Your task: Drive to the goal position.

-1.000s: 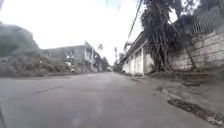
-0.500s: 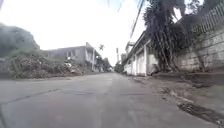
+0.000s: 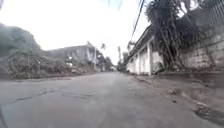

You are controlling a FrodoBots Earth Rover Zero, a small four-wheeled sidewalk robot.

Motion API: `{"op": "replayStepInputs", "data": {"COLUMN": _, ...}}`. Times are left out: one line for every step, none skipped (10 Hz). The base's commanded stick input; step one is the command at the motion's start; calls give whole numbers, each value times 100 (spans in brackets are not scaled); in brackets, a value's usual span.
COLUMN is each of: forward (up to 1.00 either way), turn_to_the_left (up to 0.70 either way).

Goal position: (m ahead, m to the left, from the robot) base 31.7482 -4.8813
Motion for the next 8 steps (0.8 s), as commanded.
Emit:
{"op": "replayStepInputs", "data": {"forward": 70, "turn_to_the_left": 0}}
{"op": "replayStepInputs", "data": {"forward": 70, "turn_to_the_left": 0}}
{"op": "replayStepInputs", "data": {"forward": 70, "turn_to_the_left": 0}}
{"op": "replayStepInputs", "data": {"forward": 70, "turn_to_the_left": 0}}
{"op": "replayStepInputs", "data": {"forward": 70, "turn_to_the_left": 0}}
{"op": "replayStepInputs", "data": {"forward": 70, "turn_to_the_left": 0}}
{"op": "replayStepInputs", "data": {"forward": 70, "turn_to_the_left": 0}}
{"op": "replayStepInputs", "data": {"forward": 70, "turn_to_the_left": 0}}
